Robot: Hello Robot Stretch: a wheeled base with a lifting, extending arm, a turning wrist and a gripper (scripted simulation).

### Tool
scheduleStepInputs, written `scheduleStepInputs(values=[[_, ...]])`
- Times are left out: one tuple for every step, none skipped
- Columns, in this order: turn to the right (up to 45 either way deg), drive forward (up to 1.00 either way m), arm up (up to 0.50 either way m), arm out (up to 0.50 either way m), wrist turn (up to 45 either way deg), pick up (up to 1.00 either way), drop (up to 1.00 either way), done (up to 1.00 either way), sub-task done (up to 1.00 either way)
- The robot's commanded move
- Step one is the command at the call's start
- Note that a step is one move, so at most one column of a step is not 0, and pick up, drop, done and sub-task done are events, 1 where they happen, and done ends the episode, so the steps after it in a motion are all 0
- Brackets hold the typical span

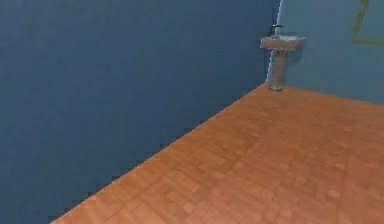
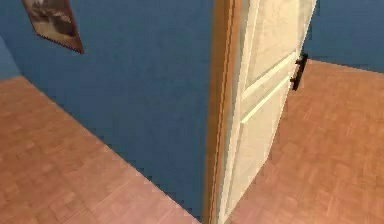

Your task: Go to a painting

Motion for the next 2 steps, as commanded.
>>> scheduleStepInputs(values=[[39.0, 0.00, 0.00, 0.00, 0.0, 0.00, 0.00, 0.00, 0.00], [3.0, 0.00, 0.00, 0.00, 0.0, 0.00, 0.00, 0.00, 0.00]])
